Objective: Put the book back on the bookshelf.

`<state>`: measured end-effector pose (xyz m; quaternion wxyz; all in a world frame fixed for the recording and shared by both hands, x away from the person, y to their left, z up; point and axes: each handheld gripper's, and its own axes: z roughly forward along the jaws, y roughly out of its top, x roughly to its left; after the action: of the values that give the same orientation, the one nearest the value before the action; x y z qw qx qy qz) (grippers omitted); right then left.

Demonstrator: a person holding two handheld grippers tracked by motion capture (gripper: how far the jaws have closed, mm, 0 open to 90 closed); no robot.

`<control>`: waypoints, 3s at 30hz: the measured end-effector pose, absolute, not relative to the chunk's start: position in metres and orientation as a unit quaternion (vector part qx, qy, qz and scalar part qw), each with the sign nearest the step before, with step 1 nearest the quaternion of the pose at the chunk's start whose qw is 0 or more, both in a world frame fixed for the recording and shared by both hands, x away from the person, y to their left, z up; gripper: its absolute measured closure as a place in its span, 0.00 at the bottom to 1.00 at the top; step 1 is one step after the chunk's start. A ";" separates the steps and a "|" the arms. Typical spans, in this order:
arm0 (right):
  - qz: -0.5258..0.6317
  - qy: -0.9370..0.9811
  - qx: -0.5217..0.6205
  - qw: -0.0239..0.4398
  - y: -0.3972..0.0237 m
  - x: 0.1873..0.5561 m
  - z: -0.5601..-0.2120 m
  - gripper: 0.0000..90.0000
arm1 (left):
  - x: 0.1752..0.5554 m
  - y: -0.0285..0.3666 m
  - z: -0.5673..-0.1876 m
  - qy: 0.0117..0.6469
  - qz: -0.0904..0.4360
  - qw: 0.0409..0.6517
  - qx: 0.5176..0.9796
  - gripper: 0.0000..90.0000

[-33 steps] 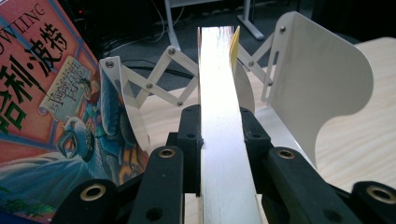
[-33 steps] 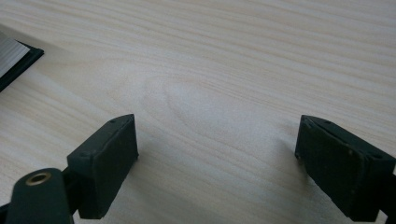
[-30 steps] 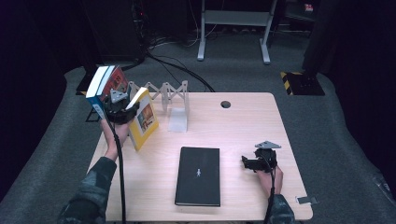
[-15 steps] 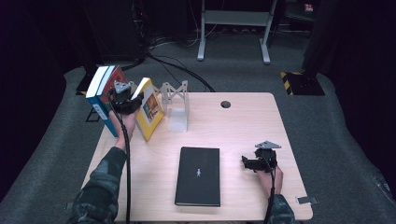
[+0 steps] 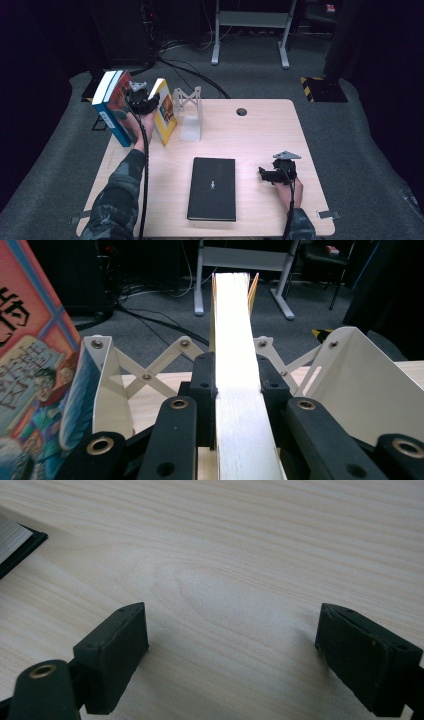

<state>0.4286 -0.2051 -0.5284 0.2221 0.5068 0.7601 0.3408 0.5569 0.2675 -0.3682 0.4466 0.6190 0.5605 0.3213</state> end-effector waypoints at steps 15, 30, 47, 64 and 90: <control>0.342 0.759 0.508 0.222 -0.205 0.428 -0.528 0.15 | 0.571 0.268 -0.367 0.568 0.333 0.444 0.608 0.76; 0.342 0.759 0.508 0.222 -0.205 0.428 -0.528 0.15 | 0.554 0.289 -0.368 0.584 0.334 0.411 0.615 0.44; 0.341 0.759 0.508 0.223 -0.205 0.428 -0.528 0.15 | 0.517 0.310 -0.381 0.583 0.307 0.420 0.624 0.26; 0.341 0.759 0.509 0.222 -0.205 0.428 -0.528 0.15 | 0.475 0.302 -0.395 0.535 0.274 0.432 0.672 0.17; 0.340 0.759 0.509 0.221 -0.203 0.427 -0.528 0.15 | 0.433 0.285 -0.494 0.514 0.185 0.384 0.744 0.05</control>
<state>0.4271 -0.2034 -0.5283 0.2215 0.5085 0.7593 0.3403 0.4326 0.2853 -0.4939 0.3837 0.7444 0.5143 0.1847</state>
